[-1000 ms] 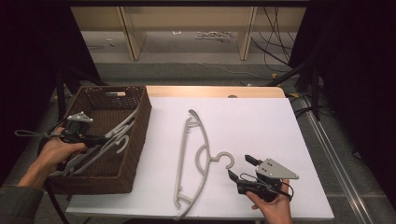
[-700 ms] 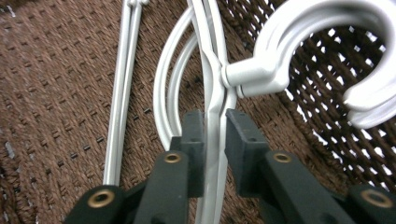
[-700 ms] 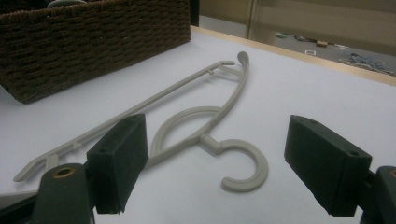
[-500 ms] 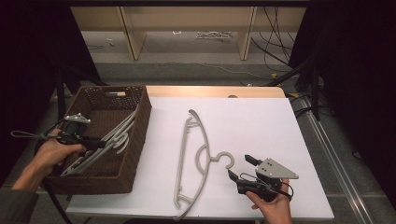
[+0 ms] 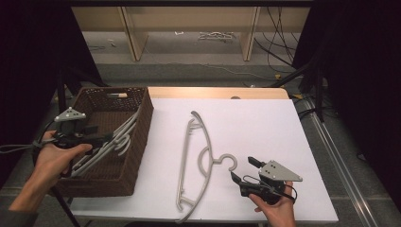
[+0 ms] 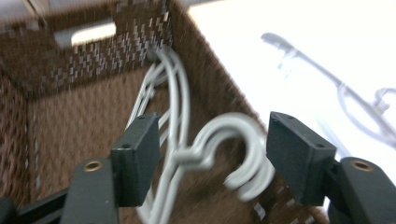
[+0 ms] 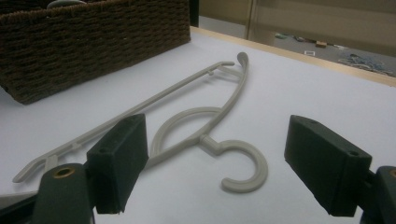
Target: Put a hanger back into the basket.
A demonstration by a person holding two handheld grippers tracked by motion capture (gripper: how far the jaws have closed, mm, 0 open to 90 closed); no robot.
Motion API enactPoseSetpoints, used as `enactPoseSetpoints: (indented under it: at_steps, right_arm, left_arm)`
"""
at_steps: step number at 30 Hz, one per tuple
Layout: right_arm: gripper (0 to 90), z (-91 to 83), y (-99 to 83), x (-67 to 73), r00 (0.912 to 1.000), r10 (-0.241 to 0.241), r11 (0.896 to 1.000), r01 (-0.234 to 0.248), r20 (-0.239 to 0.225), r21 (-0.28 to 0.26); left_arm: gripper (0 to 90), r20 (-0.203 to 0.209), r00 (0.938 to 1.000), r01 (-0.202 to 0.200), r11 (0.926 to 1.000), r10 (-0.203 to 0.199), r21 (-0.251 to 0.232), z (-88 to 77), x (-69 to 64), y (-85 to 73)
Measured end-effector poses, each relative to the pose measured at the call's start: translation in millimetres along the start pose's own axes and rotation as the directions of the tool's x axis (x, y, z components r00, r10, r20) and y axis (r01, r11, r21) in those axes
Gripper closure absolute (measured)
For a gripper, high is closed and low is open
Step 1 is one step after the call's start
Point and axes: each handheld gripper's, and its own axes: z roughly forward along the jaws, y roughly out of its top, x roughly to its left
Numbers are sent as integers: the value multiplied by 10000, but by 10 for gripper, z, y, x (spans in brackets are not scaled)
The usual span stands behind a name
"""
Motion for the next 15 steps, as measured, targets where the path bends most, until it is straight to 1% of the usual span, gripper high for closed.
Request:
enactPoseSetpoints:
  at_steps: [1, 2, 3, 4, 5, 6, 7, 8, 10, 11, 13, 14, 15]
  right_arm:
    - [224, -14, 4, -5, 9999, -85, 9999, 84, 94, 119]
    - [224, -12, 5, -4, 9999, -90, 10000, 90, 138, 43]
    - [224, -12, 5, -4, 9999, -90, 10000, 90, 138, 43]
    - [224, -14, 6, -4, 9999, -79, 10000, 79, 139, 39]
    - [224, -18, 6, -7, 9999, -79, 10000, 79, 126, 51]
    - [224, -16, 5, -7, 9999, -80, 10000, 80, 123, 52]
    - [224, -14, 5, -5, 9999, -80, 10000, 80, 128, 13]
    - [224, -14, 5, -5, 9999, -80, 10000, 80, 128, 13]
    - [224, -17, 7, -7, 9999, -89, 9999, 88, 115, 53]
    - [224, -17, 7, -7, 9999, -89, 9999, 88, 115, 53]
    - [223, -13, 5, -14, 9998, -150, 9999, 150, 149, 9]
    - [223, -15, 6, -10, 9999, -67, 10000, 66, 128, 45]
    - [223, -13, 8, -11, 9999, -77, 10000, 76, 125, 47]
  left_arm:
    - [333, 53, 10000, 19, 9996, -17, -270, -21, -45, 8]
    - [322, 171, 9998, 36, 9986, -27, -520, -39, -92, 11]
    - [322, 269, 9996, 99, 9958, -74, -907, -53, -145, 8]
    - [319, 353, 9994, 94, 9934, -54, -1143, -71, -186, 3]
    - [311, 396, 9991, 170, 9905, -117, -1363, -87, -229, -5]
    - [300, 493, 9987, 192, 9862, -112, -1643, -104, -275, -18]
    - [294, 585, 9982, 212, 9841, -111, -1763, -113, -301, -27]
    - [294, 671, 9977, 236, 9805, -107, -1953, -122, -336, -41]
    - [273, 767, 9971, 184, 9752, -14, -2204, -138, -404, -74]
    - [273, 794, 9968, 94, 9744, 87, -2245, -146, -436, -88]
    - [270, 756, 9968, -46, 9688, 240, -2476, -153, -495, -120]
    - [261, 746, 9968, -84, 9651, 288, -2616, -149, -524, -134]
    - [250, 760, 9966, -103, 9629, 319, -2696, -147, -549, -147]
